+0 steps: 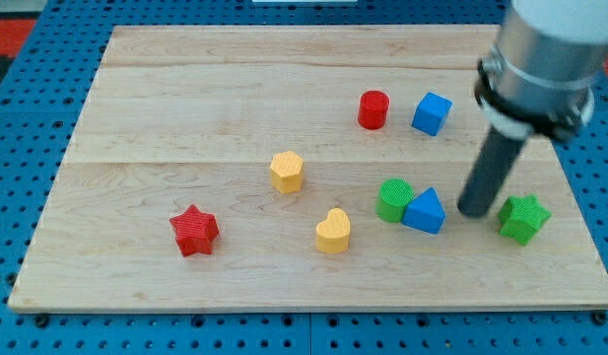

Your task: Slide the triangle into the cube

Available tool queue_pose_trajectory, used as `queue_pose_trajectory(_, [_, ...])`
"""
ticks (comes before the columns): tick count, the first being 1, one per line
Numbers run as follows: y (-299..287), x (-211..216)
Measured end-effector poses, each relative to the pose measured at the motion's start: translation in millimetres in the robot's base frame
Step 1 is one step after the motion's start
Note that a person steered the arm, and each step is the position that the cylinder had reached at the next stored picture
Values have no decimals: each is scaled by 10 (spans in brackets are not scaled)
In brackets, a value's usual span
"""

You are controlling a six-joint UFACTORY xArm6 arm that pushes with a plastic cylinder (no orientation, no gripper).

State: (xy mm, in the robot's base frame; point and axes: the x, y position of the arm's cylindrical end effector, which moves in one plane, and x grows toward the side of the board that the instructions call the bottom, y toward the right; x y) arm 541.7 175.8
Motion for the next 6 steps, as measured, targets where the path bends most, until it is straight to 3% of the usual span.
queue_pose_trajectory(1, [-131,566])
queue_pose_trajectory(2, [-596,85])
queue_pose_trajectory(4, [-360,-846])
queue_pose_trajectory(5, [-288,-1062])
queue_pose_trajectory(6, [-330,-550])
